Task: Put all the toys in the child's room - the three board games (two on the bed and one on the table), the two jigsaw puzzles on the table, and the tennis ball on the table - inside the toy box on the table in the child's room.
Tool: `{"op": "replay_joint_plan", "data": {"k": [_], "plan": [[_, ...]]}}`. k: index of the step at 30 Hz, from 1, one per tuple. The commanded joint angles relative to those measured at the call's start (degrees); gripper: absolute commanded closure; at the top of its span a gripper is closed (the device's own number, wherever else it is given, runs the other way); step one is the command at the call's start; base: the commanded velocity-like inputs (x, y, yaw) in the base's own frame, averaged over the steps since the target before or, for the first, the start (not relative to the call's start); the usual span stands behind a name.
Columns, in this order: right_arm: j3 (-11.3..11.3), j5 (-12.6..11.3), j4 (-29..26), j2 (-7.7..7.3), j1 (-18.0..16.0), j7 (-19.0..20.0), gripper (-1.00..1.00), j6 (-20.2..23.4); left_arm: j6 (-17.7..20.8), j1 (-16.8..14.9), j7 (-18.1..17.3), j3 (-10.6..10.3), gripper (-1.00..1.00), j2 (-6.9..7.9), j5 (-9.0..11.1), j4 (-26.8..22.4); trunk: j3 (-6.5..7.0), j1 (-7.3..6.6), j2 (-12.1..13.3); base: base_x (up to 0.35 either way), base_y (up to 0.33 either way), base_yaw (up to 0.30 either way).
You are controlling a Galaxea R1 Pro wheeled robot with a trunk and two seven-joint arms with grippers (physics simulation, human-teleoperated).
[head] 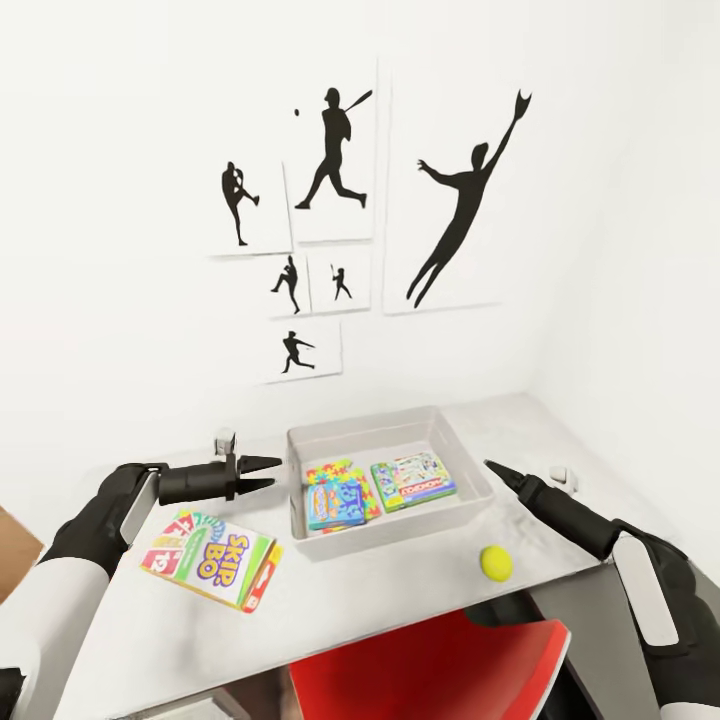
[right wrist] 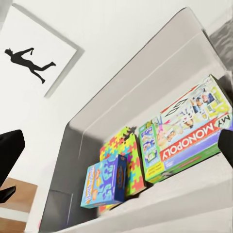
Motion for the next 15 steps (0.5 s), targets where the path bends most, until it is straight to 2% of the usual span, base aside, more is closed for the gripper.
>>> {"op": "replay_joint_plan", "data": {"k": [1, 8, 15], "plan": [[-0.1, -0.1, 0.0, 0.01, 0.0, 0.1, -1.0, 0.4, 0.3, -0.1, -0.1, 0.0, -1.0, -0.01, 0.0, 0.0, -0.04, 0.04, -0.1, -0.001, 0.0, 0.2], [-0.1, -0.2, 0.0, -0.06, 0.0, 0.2, -1.0, 0.3, 0.3, -0.1, -0.1, 0.0, -1.0, -0.01, 0.0, 0.0, 0.43, 0.04, -0.1, -0.069, 0.054, 0.193], [-0.1, 0.0, -0.1, 0.08, 0.0, 0.2, -1.0, 0.0, 0.3, -0.1, -0.1, 0.0, -1.0, 0.0, 0.0, 0.0, 0.57, 0.04, -0.1, -0.058, 0.049, 0.061]]}}
